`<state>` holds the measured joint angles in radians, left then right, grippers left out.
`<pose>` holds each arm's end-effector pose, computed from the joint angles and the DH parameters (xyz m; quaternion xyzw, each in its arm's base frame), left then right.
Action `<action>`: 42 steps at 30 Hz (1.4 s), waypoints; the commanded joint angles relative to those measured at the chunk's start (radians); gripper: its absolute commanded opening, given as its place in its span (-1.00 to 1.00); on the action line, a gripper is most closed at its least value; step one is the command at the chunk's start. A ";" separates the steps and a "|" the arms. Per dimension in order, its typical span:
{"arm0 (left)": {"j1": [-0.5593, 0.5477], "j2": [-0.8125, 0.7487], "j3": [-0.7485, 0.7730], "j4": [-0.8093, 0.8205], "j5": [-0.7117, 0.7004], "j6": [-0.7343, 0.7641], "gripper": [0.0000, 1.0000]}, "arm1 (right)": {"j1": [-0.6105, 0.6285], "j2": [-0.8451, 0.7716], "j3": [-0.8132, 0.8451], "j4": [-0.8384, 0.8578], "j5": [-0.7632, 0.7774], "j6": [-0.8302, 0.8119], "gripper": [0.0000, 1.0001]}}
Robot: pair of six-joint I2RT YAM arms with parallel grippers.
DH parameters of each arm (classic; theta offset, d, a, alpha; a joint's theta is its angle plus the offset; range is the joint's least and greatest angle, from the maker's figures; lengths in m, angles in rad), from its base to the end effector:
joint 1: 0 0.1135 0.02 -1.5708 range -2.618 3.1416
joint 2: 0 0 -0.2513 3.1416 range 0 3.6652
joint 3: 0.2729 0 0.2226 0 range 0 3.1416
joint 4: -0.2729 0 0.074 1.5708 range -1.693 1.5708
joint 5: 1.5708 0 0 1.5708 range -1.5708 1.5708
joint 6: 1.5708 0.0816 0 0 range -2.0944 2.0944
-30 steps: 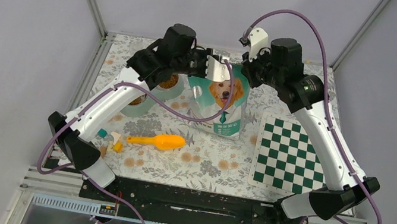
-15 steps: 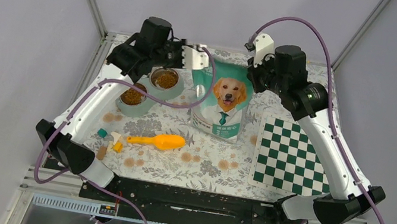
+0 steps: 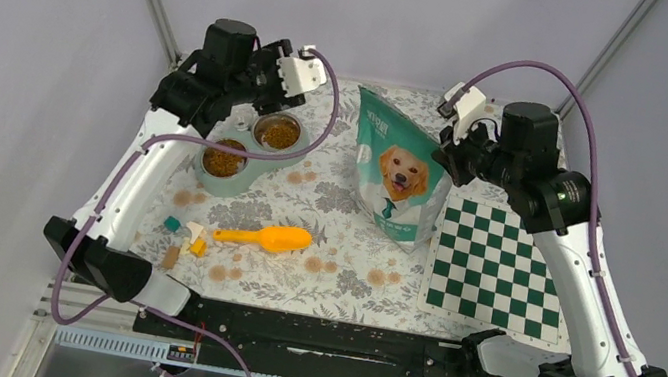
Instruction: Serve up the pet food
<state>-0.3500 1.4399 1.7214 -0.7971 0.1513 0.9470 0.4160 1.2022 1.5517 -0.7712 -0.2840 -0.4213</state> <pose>0.2879 -0.1182 0.4036 0.5507 0.6637 0.0852 0.4990 0.2188 0.1217 0.4153 -0.4081 0.7280 0.1174 0.5383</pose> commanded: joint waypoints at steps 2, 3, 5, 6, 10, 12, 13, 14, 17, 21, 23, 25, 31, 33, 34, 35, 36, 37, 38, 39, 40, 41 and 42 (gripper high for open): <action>-0.069 -0.077 -0.020 0.270 0.315 -0.209 0.35 | 0.005 -0.011 0.059 0.271 -0.117 0.036 -0.78; -0.082 -0.075 -0.023 0.299 0.361 -0.227 0.41 | 0.004 -0.007 0.058 0.272 -0.098 0.040 -0.62; -0.113 -0.066 -0.019 0.344 0.402 -0.248 0.49 | 0.005 0.004 0.054 0.267 -0.064 0.045 -0.36; -0.134 -0.057 -0.010 0.356 0.419 -0.249 0.52 | 0.004 0.016 0.054 0.255 -0.047 0.042 -0.26; -0.194 -0.007 0.036 0.365 0.493 -0.211 0.67 | 0.005 0.046 0.022 0.227 -0.007 0.023 0.00; -0.216 0.017 0.057 0.367 0.525 -0.193 0.74 | 0.004 0.043 0.005 0.218 -0.004 0.019 0.04; -0.226 0.031 0.072 0.367 0.536 -0.193 0.76 | 0.004 0.044 0.002 0.206 -0.011 0.015 0.07; -0.235 0.047 0.086 0.367 0.547 -0.195 0.78 | 0.004 0.044 0.001 0.197 -0.018 0.010 0.09; -0.254 0.095 0.129 0.367 0.570 -0.201 0.81 | 0.004 0.053 0.013 0.153 -0.023 0.005 0.13; -0.269 0.138 0.156 0.367 0.600 -0.210 0.82 | 0.005 0.057 0.019 0.106 -0.032 0.001 0.07; -0.275 0.156 0.163 0.367 0.613 -0.209 0.83 | 0.004 0.058 0.019 0.084 -0.043 -0.007 -0.12; -0.283 0.188 0.181 0.372 0.651 -0.206 0.84 | 0.005 0.075 0.043 0.051 -0.055 -0.011 -0.58; -0.292 0.334 0.320 0.391 0.724 -0.270 0.82 | 0.004 0.118 0.122 -0.005 -0.113 -0.016 -1.00; -0.293 0.344 0.322 0.379 0.762 -0.275 0.79 | 0.004 0.106 0.119 0.011 -0.129 -0.016 -1.00; -0.293 0.349 0.323 0.371 0.782 -0.277 0.76 | 0.004 0.100 0.119 0.020 -0.136 -0.014 -1.00; -0.294 0.355 0.327 0.357 0.796 -0.280 0.71 | 0.005 0.096 0.119 0.027 -0.143 -0.014 -1.00; -0.296 0.363 0.336 0.338 0.803 -0.279 0.64 | 0.004 0.092 0.116 0.036 -0.148 -0.014 -1.00; -0.298 0.375 0.351 0.300 0.808 -0.268 0.57 | 0.005 0.086 0.112 0.049 -0.148 -0.011 -1.00; -0.301 0.382 0.359 0.271 0.808 -0.256 0.48 | 0.005 0.083 0.110 0.058 -0.150 -0.009 -1.00; -0.303 0.386 0.362 0.255 0.808 -0.247 0.41 | 0.004 0.081 0.108 0.066 -0.152 -0.009 -1.00; -0.304 0.388 0.362 0.242 0.808 -0.236 0.34 | 0.004 0.079 0.106 0.073 -0.152 -0.009 -1.00; -0.307 0.389 0.360 0.231 0.802 -0.224 0.26 | 0.004 0.078 0.103 0.079 -0.152 -0.008 -1.00; -0.309 0.390 0.357 0.226 0.788 -0.213 0.16 | 0.004 0.075 0.103 0.084 -0.151 -0.007 -1.00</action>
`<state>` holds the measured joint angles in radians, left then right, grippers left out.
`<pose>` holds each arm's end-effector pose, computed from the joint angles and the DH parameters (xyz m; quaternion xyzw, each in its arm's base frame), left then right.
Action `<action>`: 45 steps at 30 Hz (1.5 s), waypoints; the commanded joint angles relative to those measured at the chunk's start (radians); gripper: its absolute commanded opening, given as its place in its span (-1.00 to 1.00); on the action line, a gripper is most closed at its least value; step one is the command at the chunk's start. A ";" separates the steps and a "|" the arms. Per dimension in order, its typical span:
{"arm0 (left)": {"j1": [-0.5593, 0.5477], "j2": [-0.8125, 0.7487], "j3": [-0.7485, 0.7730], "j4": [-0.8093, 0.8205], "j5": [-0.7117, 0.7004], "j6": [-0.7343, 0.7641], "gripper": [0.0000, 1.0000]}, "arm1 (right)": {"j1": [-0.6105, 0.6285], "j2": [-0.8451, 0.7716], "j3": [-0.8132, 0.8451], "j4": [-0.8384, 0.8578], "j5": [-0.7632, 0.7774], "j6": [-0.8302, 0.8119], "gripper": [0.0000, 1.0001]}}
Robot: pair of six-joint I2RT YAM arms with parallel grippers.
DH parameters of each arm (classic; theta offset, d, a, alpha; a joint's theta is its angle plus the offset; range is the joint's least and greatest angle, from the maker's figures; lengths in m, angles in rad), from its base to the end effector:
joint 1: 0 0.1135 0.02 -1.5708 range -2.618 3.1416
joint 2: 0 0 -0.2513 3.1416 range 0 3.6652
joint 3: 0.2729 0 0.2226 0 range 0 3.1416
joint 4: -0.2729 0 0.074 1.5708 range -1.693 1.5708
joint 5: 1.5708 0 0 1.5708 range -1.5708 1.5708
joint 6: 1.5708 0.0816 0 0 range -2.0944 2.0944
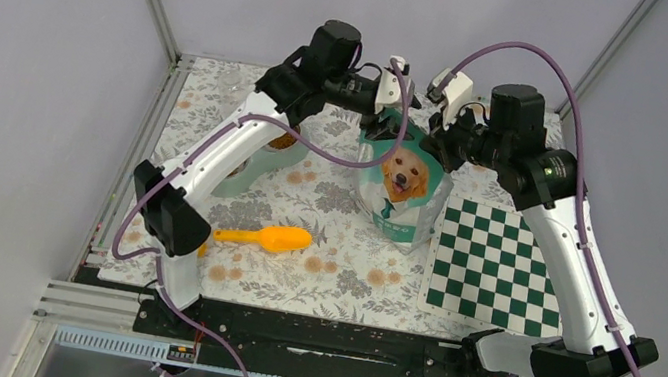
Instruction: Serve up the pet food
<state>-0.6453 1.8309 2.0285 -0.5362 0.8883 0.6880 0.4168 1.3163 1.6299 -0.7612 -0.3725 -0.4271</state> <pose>0.2826 -0.2920 0.4156 0.6508 0.4256 -0.3395 0.5292 0.2416 0.1394 0.4150 -0.4306 0.7184 0.1540 0.5241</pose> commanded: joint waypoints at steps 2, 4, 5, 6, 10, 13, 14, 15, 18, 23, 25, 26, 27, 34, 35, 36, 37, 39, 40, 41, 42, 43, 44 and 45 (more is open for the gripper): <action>-0.017 0.004 0.052 -0.068 0.013 0.084 -0.01 | 0.005 -0.047 0.018 0.096 -0.055 0.005 -1.00; -0.017 0.007 0.053 -0.103 -0.036 0.116 -0.08 | 0.004 -0.061 0.005 0.125 -0.039 0.018 -1.00; -0.018 0.008 0.050 -0.119 -0.074 0.131 -0.08 | 0.004 -0.071 -0.004 0.146 -0.027 0.027 -1.00; -0.016 0.008 0.046 -0.136 -0.113 0.143 -0.09 | 0.003 -0.081 -0.015 0.166 -0.015 0.037 -1.00; -0.017 0.003 0.046 -0.216 -0.262 0.241 -0.32 | 0.004 -0.116 -0.042 0.227 0.017 0.072 -1.00; -0.017 -0.005 0.031 -0.221 -0.362 0.280 -1.00 | 0.004 -0.132 -0.046 0.247 0.034 0.090 -1.00; -0.013 -0.010 0.024 -0.217 -0.392 0.291 -1.00 | 0.004 -0.139 -0.050 0.258 0.047 0.094 -1.00; -0.011 -0.017 0.019 -0.216 -0.425 0.302 -1.00 | 0.004 -0.152 -0.058 0.271 0.066 0.096 -1.00; 0.007 -0.037 0.010 -0.212 -0.543 0.331 -1.00 | 0.004 -0.192 -0.096 0.322 0.162 0.109 -1.00; 0.039 -0.051 0.024 -0.201 -0.872 0.435 -1.00 | 0.004 -0.265 -0.146 0.426 0.379 0.150 -1.00; 0.076 -0.068 0.018 -0.200 -0.919 0.437 -1.00 | 0.003 -0.285 -0.160 0.463 0.460 0.151 -1.00; 0.096 -0.080 0.009 -0.200 -0.919 0.432 -1.00 | 0.003 -0.291 -0.162 0.478 0.497 0.150 -1.00; 0.116 -0.091 -0.003 -0.200 -0.920 0.431 -1.00 | 0.004 -0.298 -0.165 0.494 0.527 0.149 -1.00; 0.212 -0.144 -0.088 -0.199 -0.961 0.432 -1.00 | 0.004 -0.319 -0.164 0.540 0.606 0.172 -1.00; 0.224 -0.149 -0.095 -0.199 -0.969 0.436 -1.00 | 0.004 -0.321 -0.162 0.544 0.612 0.175 -1.00; 0.236 -0.151 -0.101 -0.199 -0.980 0.442 -1.00 | 0.004 -0.321 -0.162 0.546 0.620 0.176 -1.00; 0.249 -0.152 -0.107 -0.199 -0.994 0.449 -1.00 | 0.004 -0.320 -0.160 0.545 0.627 0.179 -1.00; 0.277 -0.151 -0.116 -0.190 -1.037 0.464 -1.00 | 0.004 -0.318 -0.156 0.547 0.637 0.183 -1.00; 0.289 -0.152 -0.123 -0.178 -1.055 0.464 -1.00 | 0.004 -0.316 -0.155 0.548 0.642 0.186 -1.00; 0.302 -0.156 -0.130 -0.167 -1.064 0.460 -1.00 | 0.003 -0.315 -0.153 0.547 0.643 0.189 -1.00; 0.311 -0.161 -0.136 -0.155 -1.065 0.452 -1.00 | 0.004 -0.314 -0.153 0.548 0.643 0.191 -1.00; 0.320 -0.164 -0.143 -0.140 -1.071 0.444 -1.00 | 0.004 -0.314 -0.152 0.549 0.641 0.196 -1.00; 0.326 -0.166 -0.150 -0.124 -1.081 0.436 -1.00 | 0.004 -0.312 -0.151 0.548 0.637 0.198 -1.00; 0.330 -0.168 -0.156 -0.102 -1.095 0.427 -1.00 | 0.004 -0.308 -0.152 0.548 0.633 0.201 -1.00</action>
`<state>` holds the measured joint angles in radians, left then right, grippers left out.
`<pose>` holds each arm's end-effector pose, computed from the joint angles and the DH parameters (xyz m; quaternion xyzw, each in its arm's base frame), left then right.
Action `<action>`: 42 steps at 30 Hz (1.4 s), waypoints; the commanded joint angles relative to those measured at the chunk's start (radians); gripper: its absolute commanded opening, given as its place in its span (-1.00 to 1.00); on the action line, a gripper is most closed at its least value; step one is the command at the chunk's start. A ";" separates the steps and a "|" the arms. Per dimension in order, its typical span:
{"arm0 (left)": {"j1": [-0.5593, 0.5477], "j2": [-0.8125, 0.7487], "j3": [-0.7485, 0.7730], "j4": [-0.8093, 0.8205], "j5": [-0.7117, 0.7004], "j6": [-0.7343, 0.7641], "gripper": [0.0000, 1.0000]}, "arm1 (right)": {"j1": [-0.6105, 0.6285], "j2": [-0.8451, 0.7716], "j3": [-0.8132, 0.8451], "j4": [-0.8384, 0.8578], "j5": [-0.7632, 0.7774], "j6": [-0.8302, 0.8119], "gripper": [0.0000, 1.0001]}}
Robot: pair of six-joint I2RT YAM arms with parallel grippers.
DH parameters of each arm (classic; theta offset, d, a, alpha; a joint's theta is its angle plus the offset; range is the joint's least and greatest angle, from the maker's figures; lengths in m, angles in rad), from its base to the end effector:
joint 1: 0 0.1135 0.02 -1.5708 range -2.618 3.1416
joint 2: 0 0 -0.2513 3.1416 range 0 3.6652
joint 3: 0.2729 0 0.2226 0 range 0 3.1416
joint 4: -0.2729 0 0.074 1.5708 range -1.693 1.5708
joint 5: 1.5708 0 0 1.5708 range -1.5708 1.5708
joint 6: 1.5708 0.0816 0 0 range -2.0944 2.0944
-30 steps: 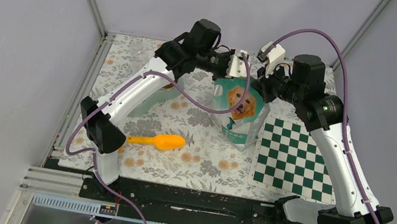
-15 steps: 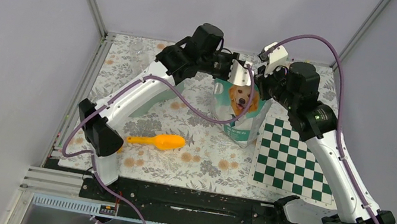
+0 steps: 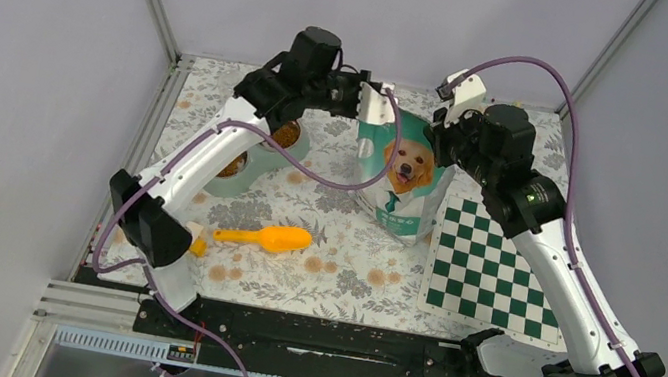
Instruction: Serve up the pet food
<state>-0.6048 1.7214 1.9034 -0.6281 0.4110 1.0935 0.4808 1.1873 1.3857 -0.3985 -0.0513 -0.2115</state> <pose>0.3039 -0.2497 0.3956 0.6936 0.4654 -0.0412 0.5482 0.2434 0.1317 0.4167 -0.2778 0.7225 0.1046 0.6243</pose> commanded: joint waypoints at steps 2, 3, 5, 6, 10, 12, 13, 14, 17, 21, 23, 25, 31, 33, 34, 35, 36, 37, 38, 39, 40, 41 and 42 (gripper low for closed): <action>0.296 -0.060 -0.051 0.037 -0.640 0.010 -1.00 | -0.060 -0.175 0.093 0.186 0.287 -0.009 -1.00; 0.300 -0.060 -0.062 0.070 -0.646 0.003 -1.00 | -0.060 -0.172 0.091 0.186 0.264 -0.007 -1.00; 0.305 -0.061 -0.076 0.115 -0.655 -0.018 -1.00 | -0.061 -0.163 0.086 0.191 0.208 -0.007 -1.00; 0.307 -0.060 -0.081 0.145 -0.654 -0.029 -1.00 | -0.061 -0.152 0.084 0.192 0.159 -0.010 -1.00; 0.308 -0.058 -0.085 0.270 -0.640 -0.136 -0.91 | -0.060 -0.085 0.121 0.141 -0.105 0.013 -1.00; 0.304 -0.060 -0.068 0.291 -0.609 -0.227 -0.56 | -0.060 -0.045 0.159 0.113 -0.191 0.044 -1.00; 0.301 -0.066 -0.064 0.292 -0.587 -0.289 -0.39 | -0.060 -0.025 0.173 0.100 -0.209 0.062 -0.88; 0.297 -0.072 -0.065 0.295 -0.563 -0.320 -0.19 | -0.060 -0.008 0.188 0.088 -0.213 0.077 -0.65; 0.282 -0.117 -0.109 0.339 -0.526 -0.473 0.14 | -0.052 0.038 0.224 0.035 -0.175 0.095 -0.03; 0.262 -0.203 -0.219 0.426 -0.512 -0.642 0.38 | -0.028 0.101 0.293 -0.056 -0.060 0.102 0.20; 0.260 -0.247 -0.251 0.450 -0.499 -0.744 0.43 | -0.012 0.135 0.324 -0.100 -0.016 0.100 0.22; 0.260 -0.288 -0.282 0.458 -0.477 -0.823 0.46 | 0.012 0.169 0.356 -0.148 0.037 0.093 0.23; 0.259 -0.400 -0.373 0.469 -0.447 -0.900 0.56 | 0.050 0.275 0.442 -0.306 0.168 0.065 0.25; 0.258 -0.437 -0.394 0.469 -0.461 -0.913 0.58 | 0.050 0.290 0.444 -0.324 0.185 0.069 0.25; 0.259 -0.452 -0.406 0.470 -0.471 -0.918 0.58 | 0.050 0.297 0.444 -0.331 0.188 0.070 0.22; 0.258 -0.470 -0.418 0.471 -0.478 -0.926 0.59 | 0.051 0.304 0.446 -0.337 0.184 0.072 0.17; 0.258 -0.484 -0.429 0.471 -0.483 -0.935 0.59 | 0.050 0.312 0.453 -0.344 0.185 0.077 0.07; 0.258 -0.502 -0.440 0.470 -0.483 -0.942 0.60 | 0.050 0.323 0.467 -0.355 0.186 0.079 -0.17; 0.260 -0.514 -0.450 0.468 -0.479 -0.946 0.61 | 0.051 0.336 0.486 -0.364 0.188 0.080 -0.45; 0.258 -0.524 -0.462 0.465 -0.469 -0.951 0.62 | 0.050 0.349 0.509 -0.374 0.194 0.077 -0.75; 0.258 -0.534 -0.472 0.461 -0.462 -0.957 0.62 | 0.050 0.359 0.528 -0.374 0.207 0.077 -0.98; 0.258 -0.543 -0.482 0.454 -0.456 -0.963 0.63 | 0.050 0.367 0.550 -0.365 0.222 0.077 -1.00; 0.259 -0.550 -0.488 0.446 -0.451 -0.970 0.63 | 0.051 0.372 0.571 -0.346 0.237 0.079 -1.00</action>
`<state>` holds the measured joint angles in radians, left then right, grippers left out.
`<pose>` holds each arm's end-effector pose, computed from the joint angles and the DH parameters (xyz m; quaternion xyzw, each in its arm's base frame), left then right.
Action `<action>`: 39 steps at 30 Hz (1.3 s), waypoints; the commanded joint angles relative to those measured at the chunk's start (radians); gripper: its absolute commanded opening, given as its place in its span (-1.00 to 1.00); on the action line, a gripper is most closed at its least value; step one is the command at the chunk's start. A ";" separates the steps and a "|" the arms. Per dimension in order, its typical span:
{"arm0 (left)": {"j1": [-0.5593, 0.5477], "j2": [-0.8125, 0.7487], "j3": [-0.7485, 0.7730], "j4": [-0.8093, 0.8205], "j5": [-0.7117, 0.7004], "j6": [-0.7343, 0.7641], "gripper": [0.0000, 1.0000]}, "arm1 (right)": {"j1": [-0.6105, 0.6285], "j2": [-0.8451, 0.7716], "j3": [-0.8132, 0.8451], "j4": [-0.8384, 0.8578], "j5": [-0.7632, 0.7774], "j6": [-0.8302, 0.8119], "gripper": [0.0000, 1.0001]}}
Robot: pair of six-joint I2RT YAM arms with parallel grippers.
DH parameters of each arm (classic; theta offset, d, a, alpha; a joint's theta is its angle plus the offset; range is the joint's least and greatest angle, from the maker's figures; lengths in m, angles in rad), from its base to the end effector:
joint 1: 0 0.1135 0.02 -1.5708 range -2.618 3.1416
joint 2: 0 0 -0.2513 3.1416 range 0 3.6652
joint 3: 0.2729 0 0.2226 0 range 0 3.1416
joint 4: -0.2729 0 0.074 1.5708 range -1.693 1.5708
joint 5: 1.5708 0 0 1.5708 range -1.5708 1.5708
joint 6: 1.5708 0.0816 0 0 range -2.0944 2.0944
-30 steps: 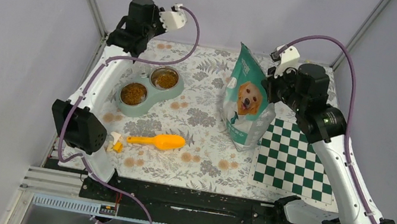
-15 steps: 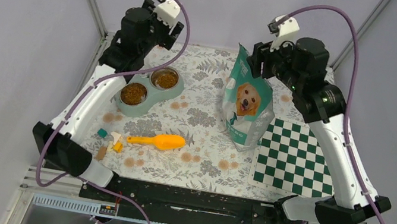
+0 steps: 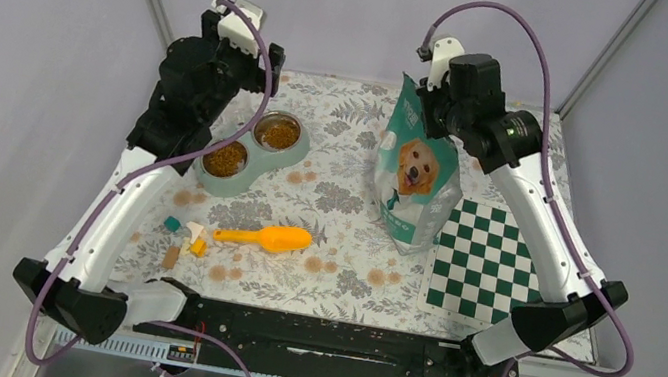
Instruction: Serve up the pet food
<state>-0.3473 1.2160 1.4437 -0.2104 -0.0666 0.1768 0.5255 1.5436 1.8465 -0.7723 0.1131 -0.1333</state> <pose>0.2683 -0.0913 0.4587 0.1586 0.6828 -0.0374 0.7122 0.2972 0.1617 0.4158 -0.2472 0.8146 0.0546 0.5218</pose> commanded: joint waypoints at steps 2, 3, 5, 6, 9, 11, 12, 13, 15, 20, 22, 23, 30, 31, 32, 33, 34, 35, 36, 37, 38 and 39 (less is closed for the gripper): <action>0.001 -0.063 -0.046 0.012 0.030 -0.072 0.63 | 0.005 0.025 0.168 0.071 0.098 0.001 -1.00; 0.002 -0.074 -0.055 0.003 0.029 -0.083 0.64 | 0.005 0.035 0.203 0.091 0.116 0.002 -1.00; 0.000 -0.097 -0.075 -0.014 0.024 -0.118 0.64 | 0.005 0.067 0.308 0.119 0.149 0.001 -1.00; 0.001 -0.111 -0.089 -0.023 0.024 -0.140 0.64 | 0.005 0.092 0.366 0.125 0.167 0.004 -1.00; -0.001 -0.157 -0.136 -0.036 0.022 -0.221 0.67 | 0.005 0.170 0.557 0.142 0.203 0.017 -1.00; 0.000 -0.190 -0.175 -0.043 0.027 -0.257 0.71 | 0.005 0.216 0.646 0.172 0.226 0.029 -1.00; 0.000 -0.211 -0.193 -0.046 0.025 -0.271 0.72 | 0.005 0.230 0.682 0.191 0.248 0.032 -1.00; -0.001 -0.227 -0.211 -0.052 0.021 -0.286 0.75 | 0.005 0.240 0.696 0.213 0.265 0.031 -1.00; 0.000 -0.258 -0.240 -0.071 0.002 -0.314 0.80 | 0.005 0.250 0.699 0.256 0.302 0.024 -1.00; 0.000 -0.310 -0.263 -0.165 -0.086 -0.438 0.97 | 0.004 0.260 0.658 0.320 0.359 0.010 -1.00; -0.001 -0.313 -0.251 -0.234 -0.115 -0.516 0.98 | 0.004 0.263 0.638 0.331 0.360 0.011 -1.00; -0.001 -0.309 -0.240 -0.278 -0.116 -0.545 0.98 | 0.004 0.265 0.621 0.330 0.350 0.009 -0.90; 0.001 -0.264 -0.206 -0.512 -0.022 -0.631 0.98 | 0.004 0.188 0.411 0.315 0.247 0.039 0.31; 0.001 -0.265 -0.210 -0.524 -0.020 -0.644 0.98 | 0.004 0.175 0.394 0.307 0.244 0.044 0.35; 0.001 -0.269 -0.217 -0.535 -0.019 -0.656 0.98 | 0.004 0.160 0.382 0.301 0.242 0.046 0.37; 0.002 -0.274 -0.225 -0.542 -0.020 -0.671 0.98 | 0.004 0.144 0.371 0.292 0.241 0.047 0.38; 0.001 -0.284 -0.231 -0.549 -0.025 -0.690 0.98 | 0.004 0.117 0.361 0.281 0.243 0.050 0.39; 0.001 -0.296 -0.234 -0.560 -0.030 -0.707 0.98 | 0.004 0.093 0.339 0.273 0.252 0.053 0.39; 0.002 -0.306 -0.233 -0.571 -0.031 -0.720 0.98 | 0.004 0.064 0.314 0.270 0.264 0.058 0.41; 0.001 -0.317 -0.231 -0.583 -0.029 -0.729 0.98 | 0.004 0.028 0.284 0.270 0.273 0.066 0.42; 0.001 -0.326 -0.226 -0.594 -0.027 -0.736 0.98 | 0.004 -0.012 0.247 0.271 0.283 0.075 0.42; 0.002 -0.339 -0.218 -0.613 -0.026 -0.742 0.98 | 0.004 -0.051 0.211 0.271 0.293 0.083 0.42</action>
<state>-0.3473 0.9356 1.1954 -0.7765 -0.1085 -0.4973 0.5255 1.6230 2.1460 -0.5262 0.3588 -0.0883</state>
